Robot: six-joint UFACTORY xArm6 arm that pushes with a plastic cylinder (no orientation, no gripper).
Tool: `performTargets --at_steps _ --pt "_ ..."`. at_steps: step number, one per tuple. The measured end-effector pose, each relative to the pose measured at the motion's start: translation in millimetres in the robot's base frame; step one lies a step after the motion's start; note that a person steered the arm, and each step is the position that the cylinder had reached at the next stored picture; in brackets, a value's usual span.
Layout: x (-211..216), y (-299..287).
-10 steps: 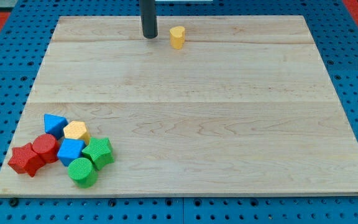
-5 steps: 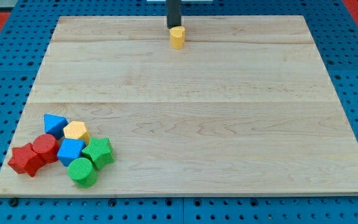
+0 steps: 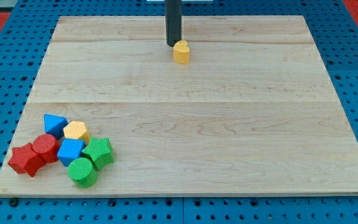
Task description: Move heart at the center
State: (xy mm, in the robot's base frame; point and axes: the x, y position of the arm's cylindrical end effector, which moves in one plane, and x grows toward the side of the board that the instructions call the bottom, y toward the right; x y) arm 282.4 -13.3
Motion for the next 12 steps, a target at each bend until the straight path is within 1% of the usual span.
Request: performTargets --at_steps 1,4,7,9,10,12 --pt "0.0 11.7" --pt "1.0 20.2" --pt "44.3 36.8" --pt "48.3 36.8" --pt "66.2 36.8" --pt "66.3 36.8"
